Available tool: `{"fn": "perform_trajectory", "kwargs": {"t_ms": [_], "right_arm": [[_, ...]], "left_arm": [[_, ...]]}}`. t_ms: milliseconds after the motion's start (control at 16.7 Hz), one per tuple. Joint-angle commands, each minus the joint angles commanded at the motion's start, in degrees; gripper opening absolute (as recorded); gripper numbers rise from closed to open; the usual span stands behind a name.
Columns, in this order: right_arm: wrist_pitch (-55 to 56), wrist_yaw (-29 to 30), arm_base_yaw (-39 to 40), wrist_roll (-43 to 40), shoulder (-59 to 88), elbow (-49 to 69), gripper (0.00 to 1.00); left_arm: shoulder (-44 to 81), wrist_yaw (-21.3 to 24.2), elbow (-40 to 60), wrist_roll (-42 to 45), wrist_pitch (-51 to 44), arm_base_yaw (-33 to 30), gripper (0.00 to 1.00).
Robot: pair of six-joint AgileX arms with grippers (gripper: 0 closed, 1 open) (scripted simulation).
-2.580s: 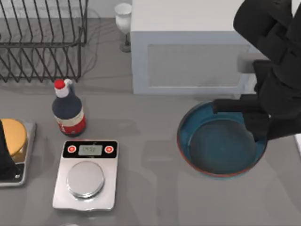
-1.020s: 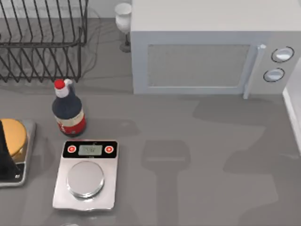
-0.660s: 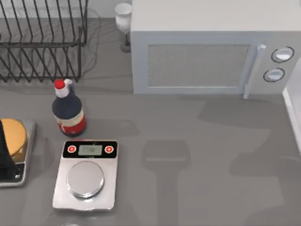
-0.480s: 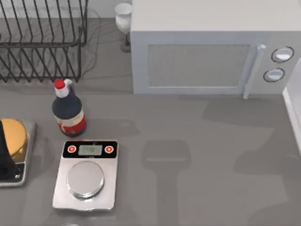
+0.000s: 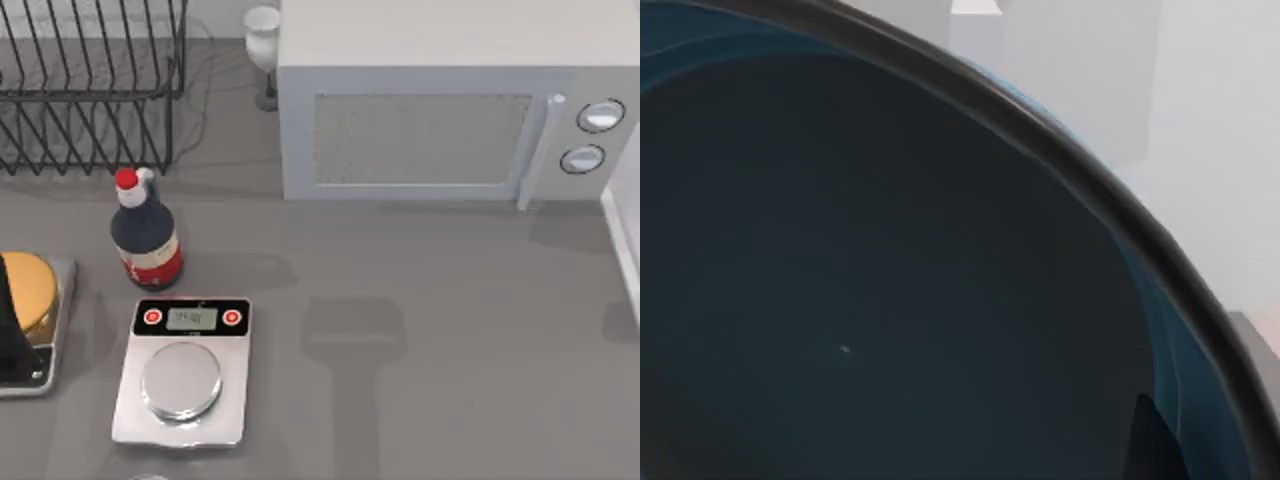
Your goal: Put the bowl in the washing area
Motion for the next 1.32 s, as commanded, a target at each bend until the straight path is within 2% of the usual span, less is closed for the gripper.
{"fn": "perform_trajectory", "kwargs": {"t_ms": [300,660,1320], "right_arm": [[14.2,0.4,0.3,0.0,12.4,-2.4,0.00],[15.7,0.5,0.3,0.0,13.8,-2.7,0.00],[15.7,0.5,0.3,0.0,13.8,-2.7,0.83]], "left_arm": [[0.0,0.0,0.0,0.0,0.0,0.0,1.00],[0.0,0.0,0.0,0.0,0.0,0.0,1.00],[0.0,0.0,0.0,0.0,0.0,0.0,1.00]]}}
